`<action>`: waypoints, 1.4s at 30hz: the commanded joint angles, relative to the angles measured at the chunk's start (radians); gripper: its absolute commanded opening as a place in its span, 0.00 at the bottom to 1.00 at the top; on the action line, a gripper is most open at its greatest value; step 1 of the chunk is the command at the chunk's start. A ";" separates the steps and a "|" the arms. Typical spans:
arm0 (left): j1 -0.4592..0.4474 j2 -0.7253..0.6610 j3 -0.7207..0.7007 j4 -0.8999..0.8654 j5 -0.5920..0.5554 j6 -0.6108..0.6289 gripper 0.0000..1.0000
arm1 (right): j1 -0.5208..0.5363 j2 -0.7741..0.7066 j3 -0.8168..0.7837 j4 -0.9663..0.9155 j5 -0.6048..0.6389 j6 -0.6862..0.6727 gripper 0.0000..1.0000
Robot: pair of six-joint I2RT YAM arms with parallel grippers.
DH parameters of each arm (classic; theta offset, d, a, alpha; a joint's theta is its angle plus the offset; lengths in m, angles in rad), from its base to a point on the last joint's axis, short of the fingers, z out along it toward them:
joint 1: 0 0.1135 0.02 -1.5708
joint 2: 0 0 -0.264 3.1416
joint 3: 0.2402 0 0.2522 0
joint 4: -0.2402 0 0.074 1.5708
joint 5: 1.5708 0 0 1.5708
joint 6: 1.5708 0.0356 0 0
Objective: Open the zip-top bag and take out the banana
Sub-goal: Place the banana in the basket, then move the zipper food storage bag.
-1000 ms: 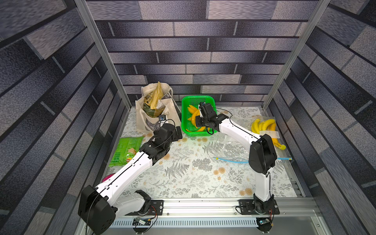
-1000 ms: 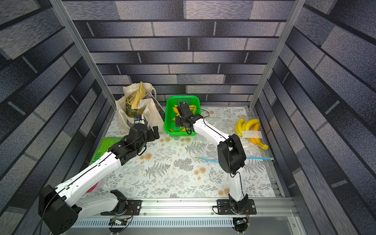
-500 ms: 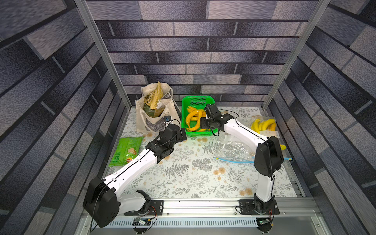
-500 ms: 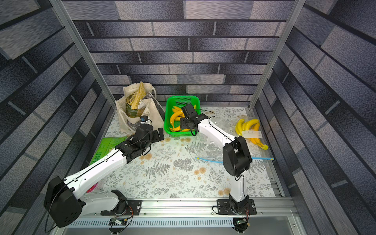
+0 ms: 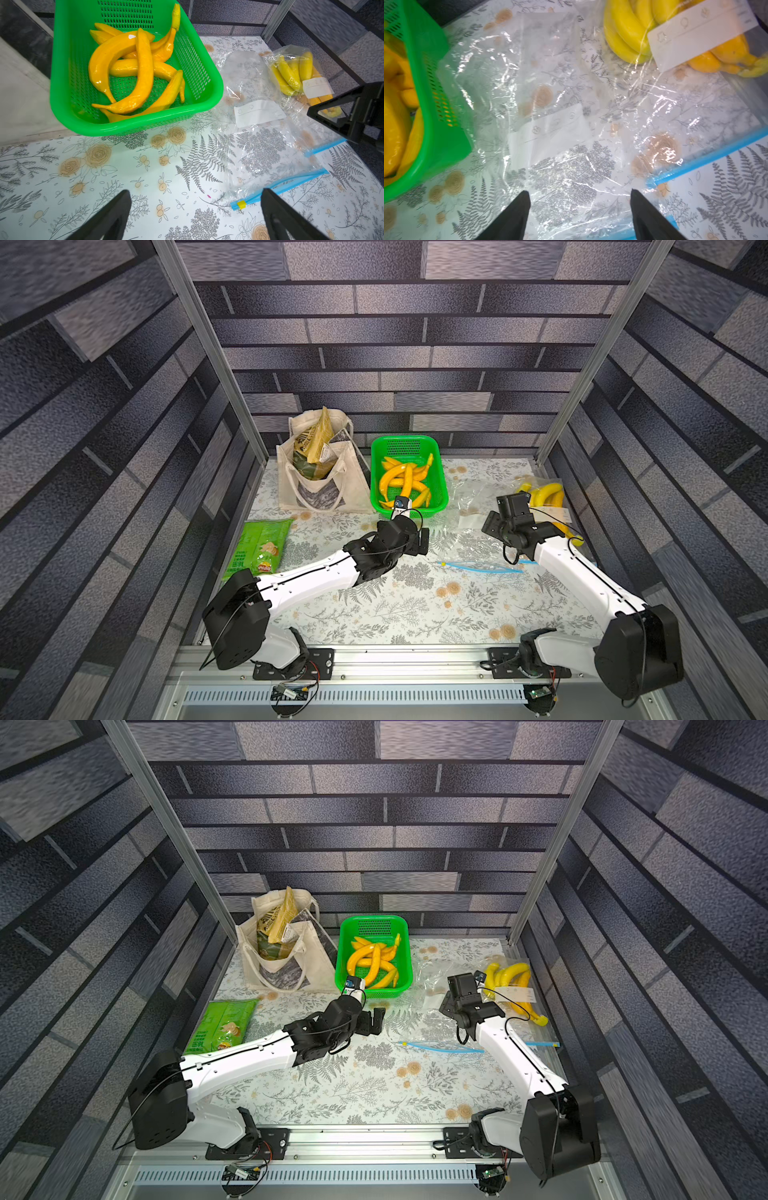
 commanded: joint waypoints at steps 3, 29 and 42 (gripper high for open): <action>-0.068 0.056 0.003 0.080 0.037 0.062 1.00 | -0.100 0.064 -0.036 0.022 0.035 0.054 0.82; -0.091 0.052 -0.047 0.115 0.005 0.103 1.00 | -0.326 0.604 0.295 0.047 -0.146 0.050 0.85; -0.088 0.048 -0.050 0.115 -0.004 0.099 1.00 | -0.378 0.636 0.285 0.069 -0.233 0.065 0.32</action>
